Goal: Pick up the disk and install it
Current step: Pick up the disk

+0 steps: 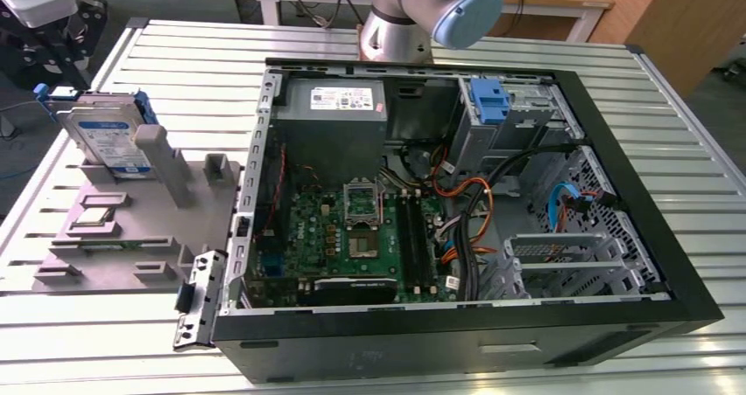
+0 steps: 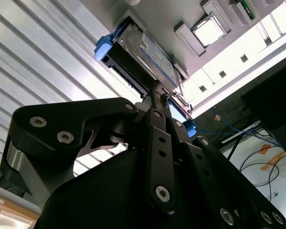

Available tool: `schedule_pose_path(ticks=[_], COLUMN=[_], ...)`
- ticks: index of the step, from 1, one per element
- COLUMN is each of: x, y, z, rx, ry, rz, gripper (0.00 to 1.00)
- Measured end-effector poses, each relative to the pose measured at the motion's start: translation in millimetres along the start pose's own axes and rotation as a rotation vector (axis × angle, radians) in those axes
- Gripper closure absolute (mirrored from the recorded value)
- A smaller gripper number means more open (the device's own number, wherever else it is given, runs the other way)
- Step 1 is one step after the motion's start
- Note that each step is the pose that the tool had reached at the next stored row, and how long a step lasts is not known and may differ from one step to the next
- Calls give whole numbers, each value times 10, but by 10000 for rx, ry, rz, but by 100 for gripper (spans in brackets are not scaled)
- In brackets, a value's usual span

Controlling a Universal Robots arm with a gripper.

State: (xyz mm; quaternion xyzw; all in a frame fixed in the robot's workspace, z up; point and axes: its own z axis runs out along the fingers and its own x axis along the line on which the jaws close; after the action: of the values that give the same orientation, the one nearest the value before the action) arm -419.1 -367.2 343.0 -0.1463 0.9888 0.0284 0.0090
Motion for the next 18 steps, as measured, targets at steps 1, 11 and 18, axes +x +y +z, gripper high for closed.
schedule_pose_path(ticks=[1, 11, 18], x=[0, 0, 0], y=[0, -1, 0], z=[0, 9, 15], rx=[0, 1, -5], ry=[0, 30, 76], rz=[-4, -503, -1267], gripper=[90, 90, 90])
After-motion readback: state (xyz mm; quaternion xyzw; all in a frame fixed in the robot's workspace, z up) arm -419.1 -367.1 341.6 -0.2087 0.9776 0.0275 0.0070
